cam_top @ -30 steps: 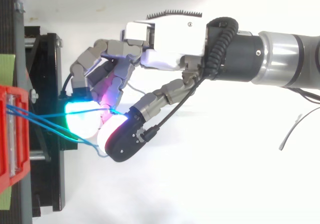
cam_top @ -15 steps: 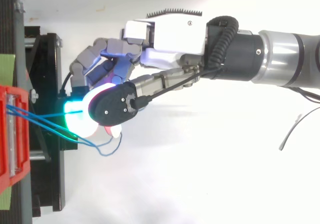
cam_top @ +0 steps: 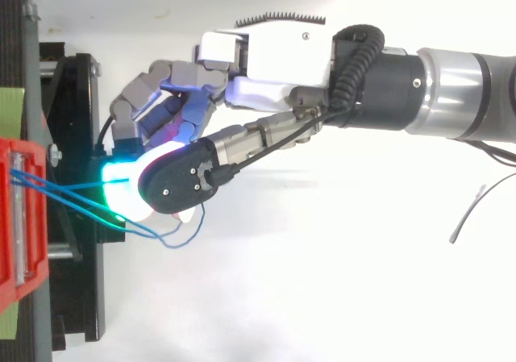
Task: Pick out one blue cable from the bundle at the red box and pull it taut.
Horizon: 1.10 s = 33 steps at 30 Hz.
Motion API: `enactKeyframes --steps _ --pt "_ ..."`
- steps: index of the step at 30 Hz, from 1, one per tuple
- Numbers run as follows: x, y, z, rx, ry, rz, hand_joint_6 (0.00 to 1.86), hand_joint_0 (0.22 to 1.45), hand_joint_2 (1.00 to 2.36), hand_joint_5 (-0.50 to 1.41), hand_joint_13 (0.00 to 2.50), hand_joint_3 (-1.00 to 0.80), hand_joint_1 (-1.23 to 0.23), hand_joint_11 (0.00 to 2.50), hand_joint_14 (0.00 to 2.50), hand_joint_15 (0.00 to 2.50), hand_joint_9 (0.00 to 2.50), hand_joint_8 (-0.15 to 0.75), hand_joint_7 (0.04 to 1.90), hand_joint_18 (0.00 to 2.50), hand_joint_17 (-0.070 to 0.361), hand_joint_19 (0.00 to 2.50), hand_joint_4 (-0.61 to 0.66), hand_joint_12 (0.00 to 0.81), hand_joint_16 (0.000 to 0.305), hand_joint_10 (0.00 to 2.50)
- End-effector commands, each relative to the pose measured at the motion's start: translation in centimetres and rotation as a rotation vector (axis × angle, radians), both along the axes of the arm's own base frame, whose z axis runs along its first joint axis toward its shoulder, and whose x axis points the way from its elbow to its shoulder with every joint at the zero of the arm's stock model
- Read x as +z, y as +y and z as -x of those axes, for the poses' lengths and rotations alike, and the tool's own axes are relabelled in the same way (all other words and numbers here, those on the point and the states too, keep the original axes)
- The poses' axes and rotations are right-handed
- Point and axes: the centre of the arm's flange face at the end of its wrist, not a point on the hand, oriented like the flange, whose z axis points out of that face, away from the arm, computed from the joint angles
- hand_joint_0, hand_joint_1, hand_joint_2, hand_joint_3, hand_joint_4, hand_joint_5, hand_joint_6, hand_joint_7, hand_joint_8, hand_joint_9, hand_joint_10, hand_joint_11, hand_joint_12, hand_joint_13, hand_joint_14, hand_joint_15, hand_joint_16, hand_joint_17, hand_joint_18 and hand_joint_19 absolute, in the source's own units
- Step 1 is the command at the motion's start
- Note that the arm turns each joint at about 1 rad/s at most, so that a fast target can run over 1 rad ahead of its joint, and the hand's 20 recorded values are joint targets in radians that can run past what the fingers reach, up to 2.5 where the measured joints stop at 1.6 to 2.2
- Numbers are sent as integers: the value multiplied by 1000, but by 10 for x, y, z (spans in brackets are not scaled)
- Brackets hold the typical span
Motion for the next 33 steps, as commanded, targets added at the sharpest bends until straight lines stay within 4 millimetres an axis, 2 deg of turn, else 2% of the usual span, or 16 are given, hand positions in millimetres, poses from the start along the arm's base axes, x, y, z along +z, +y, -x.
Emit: enactKeyframes --steps 1,14,15,19,24,29,33 --pt "0 0 0 0 3 0 912 574 1018 -104 826 -270 -642 779 21 585 1182 213 941 278 11 482 -90 122 5 26" --pt "1 0 1 4 8 2 922 576 1017 -109 820 -252 -677 783 21 599 1186 210 919 273 10 485 -94 119 4 27" --pt "12 1 3 9 9 7 923 577 1017 -109 821 -254 -677 791 21 591 1187 211 908 273 10 481 -96 121 4 27" --pt "23 1 11 13 48 28 924 577 1018 -109 820 -251 -678 790 21 594 1178 212 911 266 10 486 -97 118 4 27" --pt "29 2 19 24 104 50 926 578 1017 -109 821 -253 -677 790 21 593 1182 212 903 264 10 488 -97 118 4 28" --pt "45 4 29 34 147 80 927 578 1017 -109 821 -250 -676 801 23 591 1181 213 900 265 9 489 -99 117 4 27" --pt "47 5 34 35 181 83 928 580 1017 -109 820 -252 -676 792 23 594 1184 211 897 264 9 489 -102 116 4 27"
